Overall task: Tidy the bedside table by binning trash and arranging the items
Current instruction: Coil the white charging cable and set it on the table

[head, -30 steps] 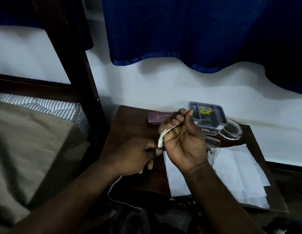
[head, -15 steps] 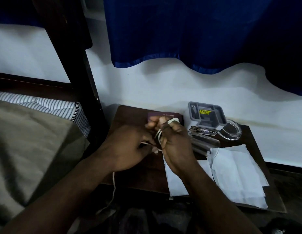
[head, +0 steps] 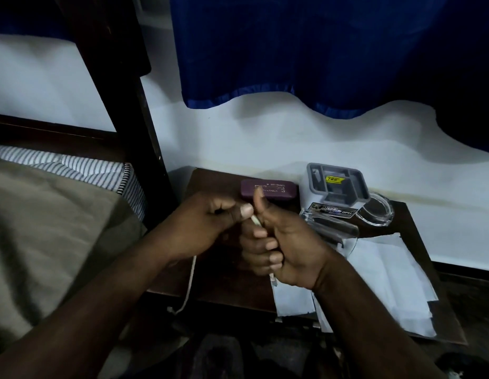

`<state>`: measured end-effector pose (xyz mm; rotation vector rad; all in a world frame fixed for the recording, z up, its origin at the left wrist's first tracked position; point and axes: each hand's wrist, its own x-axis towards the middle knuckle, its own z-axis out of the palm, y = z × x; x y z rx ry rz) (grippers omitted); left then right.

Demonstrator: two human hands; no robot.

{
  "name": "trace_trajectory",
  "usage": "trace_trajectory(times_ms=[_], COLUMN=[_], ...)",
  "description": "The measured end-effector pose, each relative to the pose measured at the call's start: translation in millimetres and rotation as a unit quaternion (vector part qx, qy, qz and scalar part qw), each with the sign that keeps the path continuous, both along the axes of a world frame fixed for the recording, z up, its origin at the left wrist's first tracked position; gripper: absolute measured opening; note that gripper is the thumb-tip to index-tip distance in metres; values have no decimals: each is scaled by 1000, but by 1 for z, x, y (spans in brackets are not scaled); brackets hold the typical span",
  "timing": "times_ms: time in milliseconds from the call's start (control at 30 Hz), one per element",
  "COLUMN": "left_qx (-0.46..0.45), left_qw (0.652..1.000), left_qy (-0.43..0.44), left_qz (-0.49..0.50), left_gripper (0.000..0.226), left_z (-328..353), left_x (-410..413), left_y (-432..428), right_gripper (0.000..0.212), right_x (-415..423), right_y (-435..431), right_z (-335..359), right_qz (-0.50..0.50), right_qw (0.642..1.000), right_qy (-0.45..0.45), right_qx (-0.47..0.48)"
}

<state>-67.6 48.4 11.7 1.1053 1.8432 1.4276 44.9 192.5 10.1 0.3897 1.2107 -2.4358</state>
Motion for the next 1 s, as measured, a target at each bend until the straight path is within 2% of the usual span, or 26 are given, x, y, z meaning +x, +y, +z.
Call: trace_trajectory(times_ms=[133, 233, 367, 467, 633, 700, 800, 867, 933, 1000], left_qx=[13, 11, 11, 8, 22, 22, -14, -50, -85, -126], left_qw=[997, 995, 989, 979, 964, 964, 975, 977, 976, 974], left_qy=[-62, -83, -120, -167, -214, -210, -168, -168, -179, -175], left_qz=[33, 58, 80, 118, 154, 159, 146, 118, 86, 65], left_gripper=[39, 30, 37, 46, 41, 38, 31, 29, 29, 26], left_z=[2, -1, -3, -7, -12, -14, -17, -18, -17, -18], left_x=[9, 13, 16, 18, 20, 19, 21, 23, 23, 23], left_y=[6, 10, 11, 14, 17, 17, 18, 17, 16, 15], right_gripper=[61, 61, 58, 57, 50, 50, 43, 40, 40, 35], right_x=[0, -2, -3, -6, -11, -11, -8, -6, -6, -7], right_y=[7, 9, 10, 5, -6, -3, 2, 3, 3, 3], right_z=[8, 5, 1, 1, -3, -2, -1, -3, -6, -7], right_qz=[12, -10, -57, -138, -278, -291, -278, -283, -306, -355], right_qw=[981, 968, 978, 983, 960, 954, 930, 908, 885, 872], right_qy=[59, 85, 59, 27, 8, 10, 37, 66, 84, 98], right_qx=[-187, -235, -190, -118, -24, -73, -238, -302, -340, -322])
